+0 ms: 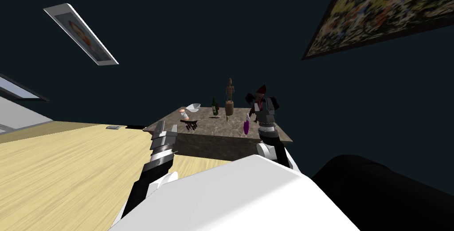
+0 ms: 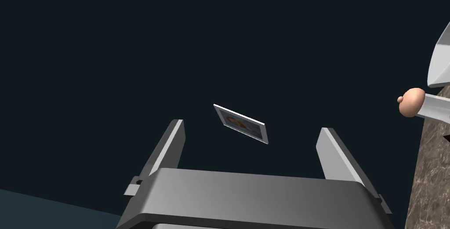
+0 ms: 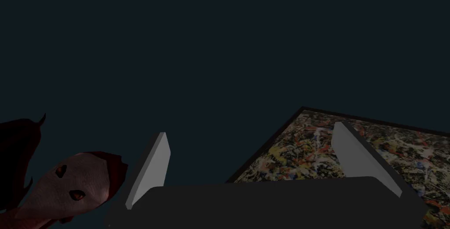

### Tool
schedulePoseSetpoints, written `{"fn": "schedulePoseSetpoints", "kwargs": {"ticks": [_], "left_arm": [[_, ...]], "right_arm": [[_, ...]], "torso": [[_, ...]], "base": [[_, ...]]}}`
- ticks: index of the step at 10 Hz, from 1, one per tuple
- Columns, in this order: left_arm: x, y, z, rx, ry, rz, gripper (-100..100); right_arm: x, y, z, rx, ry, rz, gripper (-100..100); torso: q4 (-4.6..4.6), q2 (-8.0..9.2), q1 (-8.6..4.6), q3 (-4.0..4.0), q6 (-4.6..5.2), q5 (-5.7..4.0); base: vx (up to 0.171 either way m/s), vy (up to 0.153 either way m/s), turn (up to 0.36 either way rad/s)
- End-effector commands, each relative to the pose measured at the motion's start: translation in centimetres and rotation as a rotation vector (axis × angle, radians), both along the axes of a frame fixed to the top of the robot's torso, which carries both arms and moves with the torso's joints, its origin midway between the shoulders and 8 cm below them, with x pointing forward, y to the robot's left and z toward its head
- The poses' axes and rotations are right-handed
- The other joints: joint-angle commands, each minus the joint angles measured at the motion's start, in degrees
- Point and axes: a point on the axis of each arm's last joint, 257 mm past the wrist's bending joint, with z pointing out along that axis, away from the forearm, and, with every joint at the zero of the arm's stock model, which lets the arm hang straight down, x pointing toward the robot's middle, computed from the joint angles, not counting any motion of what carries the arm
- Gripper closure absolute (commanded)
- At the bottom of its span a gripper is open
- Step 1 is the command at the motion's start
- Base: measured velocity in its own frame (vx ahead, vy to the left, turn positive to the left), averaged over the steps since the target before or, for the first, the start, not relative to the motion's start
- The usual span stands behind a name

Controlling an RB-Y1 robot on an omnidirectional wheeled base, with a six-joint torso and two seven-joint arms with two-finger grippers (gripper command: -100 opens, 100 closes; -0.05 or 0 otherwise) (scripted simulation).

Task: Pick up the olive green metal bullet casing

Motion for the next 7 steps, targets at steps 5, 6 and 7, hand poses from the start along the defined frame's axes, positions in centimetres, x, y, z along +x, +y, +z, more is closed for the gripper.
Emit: {"fn": "schedulePoseSetpoints", "kwargs": {"ticks": [5, 6, 7], "left_arm": [[0.0, 0.0, 0.0, 0.000, 0.000, 0.000, 0], [0.0, 0.0, 0.0, 0.000, 0.000, 0.000, 0], [0.0, 0.0, 0.0, 0.000, 0.000, 0.000, 0]], "right_arm": [[2.4, 1.1, -3.2, -0.068, 0.133, 0.086, -100], [3.1, 1.2, -4.3, -0.082, 0.173, 0.105, -100], [3.1, 1.3, -4.3, -0.088, 0.175, 0.107, -100]], "torso": [[0.01, 0.05, 0.33, 0.03, -0.02, 0.07], [0.01, 0.02, 0.24, 0.01, 0.00, 0.06], [0.01, 0.04, 0.22, 0.02, -0.01, 0.05]], "base": [[-0.014, 0.071, 0.068], [-0.011, 0.059, 0.062], [-0.009, 0.047, 0.030]]}}
